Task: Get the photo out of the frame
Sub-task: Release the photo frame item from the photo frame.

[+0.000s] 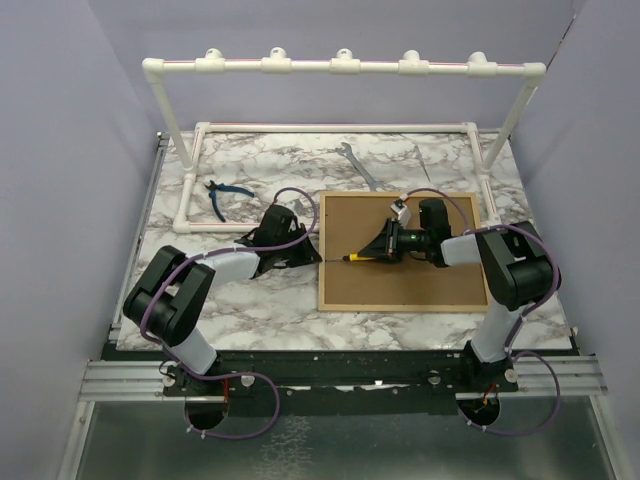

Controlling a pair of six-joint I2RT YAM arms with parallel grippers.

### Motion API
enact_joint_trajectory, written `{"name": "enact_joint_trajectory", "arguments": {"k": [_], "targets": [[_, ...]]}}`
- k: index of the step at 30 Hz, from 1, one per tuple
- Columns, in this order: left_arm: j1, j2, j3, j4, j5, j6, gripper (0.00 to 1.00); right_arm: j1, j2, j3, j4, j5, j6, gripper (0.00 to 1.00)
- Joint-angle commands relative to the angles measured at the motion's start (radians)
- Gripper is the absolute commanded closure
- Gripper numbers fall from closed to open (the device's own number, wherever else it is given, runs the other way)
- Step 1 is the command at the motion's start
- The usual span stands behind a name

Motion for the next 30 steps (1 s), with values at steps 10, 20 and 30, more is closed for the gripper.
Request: {"name": "enact_joint_trajectory", "arguments": {"k": [10, 20, 30], "targets": [[-0.021, 0.028, -0.024, 0.057, 0.054, -0.027, 0.93, 0.115, -0.063, 0.055, -0.135, 0.13, 0.009, 1.0], [-0.048, 0.025, -0.047, 0.093, 0.056, -0.059, 0.94, 0.23, -0.158, 0.275, -0.57, 0.352, -0.057, 0.99], [-0.068, 0.013, -0.06, 0.109, 0.05, -0.079, 0.94, 0.384, -0.102, 0.529, -0.792, 0.556, 0.018, 1.0]]}}
